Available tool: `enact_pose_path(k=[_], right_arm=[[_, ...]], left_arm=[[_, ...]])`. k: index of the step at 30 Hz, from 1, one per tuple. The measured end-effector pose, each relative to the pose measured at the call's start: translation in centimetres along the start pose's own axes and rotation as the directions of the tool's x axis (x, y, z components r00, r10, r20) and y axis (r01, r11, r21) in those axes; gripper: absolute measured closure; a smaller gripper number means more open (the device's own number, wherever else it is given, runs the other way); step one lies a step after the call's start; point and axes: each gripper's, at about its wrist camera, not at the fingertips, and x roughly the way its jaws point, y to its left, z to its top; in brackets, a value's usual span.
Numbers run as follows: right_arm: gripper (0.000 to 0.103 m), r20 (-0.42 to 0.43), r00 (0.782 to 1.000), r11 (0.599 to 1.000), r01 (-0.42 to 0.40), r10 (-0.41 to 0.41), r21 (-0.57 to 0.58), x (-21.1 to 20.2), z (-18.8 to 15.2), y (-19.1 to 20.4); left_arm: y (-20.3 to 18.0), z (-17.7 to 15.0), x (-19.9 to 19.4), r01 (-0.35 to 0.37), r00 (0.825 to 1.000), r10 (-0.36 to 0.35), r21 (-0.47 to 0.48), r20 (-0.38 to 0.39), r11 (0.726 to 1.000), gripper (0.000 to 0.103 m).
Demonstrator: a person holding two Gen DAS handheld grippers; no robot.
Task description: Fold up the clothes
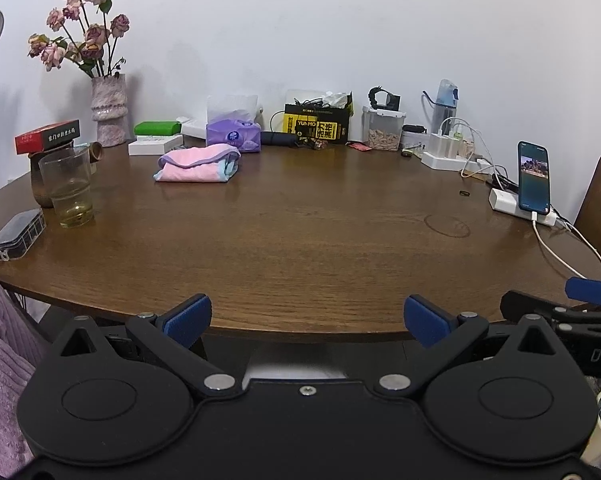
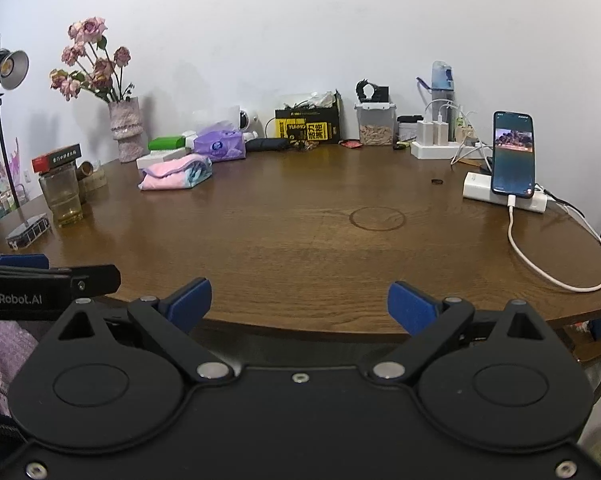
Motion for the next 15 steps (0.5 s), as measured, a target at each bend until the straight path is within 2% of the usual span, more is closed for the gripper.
enact_pose_path(k=[15], right_arm=[[0.005,-0.013,1.000,1.000,0.003,-0.003,-0.011,0.38,-0.02,-0.18]], left_arm=[[-0.23,-0.06,0.05,0.007,1.000,-0.007,0.012,-0.004,1.000,0.000]])
